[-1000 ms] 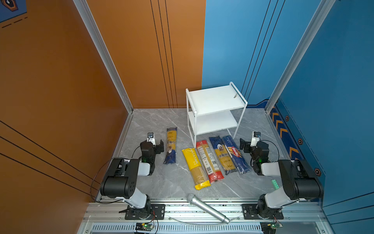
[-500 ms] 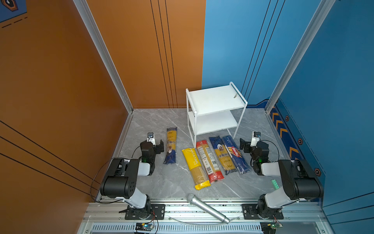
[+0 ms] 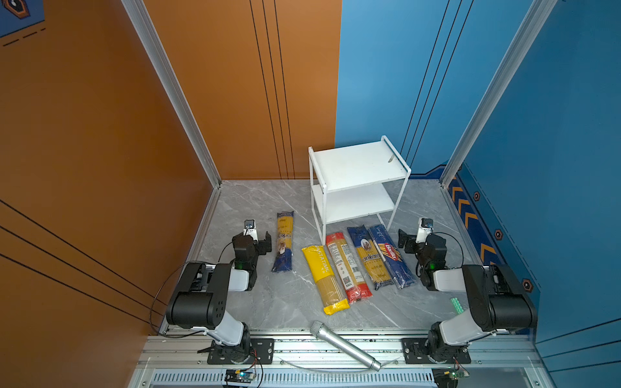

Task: Arrange pasta packages on shelves
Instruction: Pick up the pasta bag from the middle-left of the table.

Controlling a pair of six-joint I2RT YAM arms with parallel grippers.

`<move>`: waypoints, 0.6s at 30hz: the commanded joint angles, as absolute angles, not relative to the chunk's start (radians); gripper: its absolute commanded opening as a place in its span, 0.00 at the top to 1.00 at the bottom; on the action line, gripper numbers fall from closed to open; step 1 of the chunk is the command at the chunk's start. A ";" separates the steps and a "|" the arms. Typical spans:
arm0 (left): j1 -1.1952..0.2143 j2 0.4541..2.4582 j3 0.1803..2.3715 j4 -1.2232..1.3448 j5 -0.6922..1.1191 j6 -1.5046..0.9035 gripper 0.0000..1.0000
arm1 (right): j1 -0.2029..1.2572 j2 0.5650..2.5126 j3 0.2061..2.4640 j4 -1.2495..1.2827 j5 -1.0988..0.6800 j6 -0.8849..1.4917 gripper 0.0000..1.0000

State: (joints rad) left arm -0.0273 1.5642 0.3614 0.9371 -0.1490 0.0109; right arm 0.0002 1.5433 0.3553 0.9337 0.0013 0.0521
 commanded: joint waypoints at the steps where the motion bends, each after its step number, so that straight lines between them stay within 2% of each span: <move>1: -0.021 1.566 0.380 0.927 -0.129 0.007 0.02 | 0.003 1.549 0.368 0.922 0.007 0.052 0.00; 9: -0.021 1.534 0.365 0.931 -0.090 0.018 0.02 | -0.007 1.506 0.361 0.911 -0.021 0.058 0.00; 18: -0.039 1.363 0.329 0.856 -0.069 0.049 0.02 | 0.002 1.320 0.494 0.498 -0.095 0.040 0.01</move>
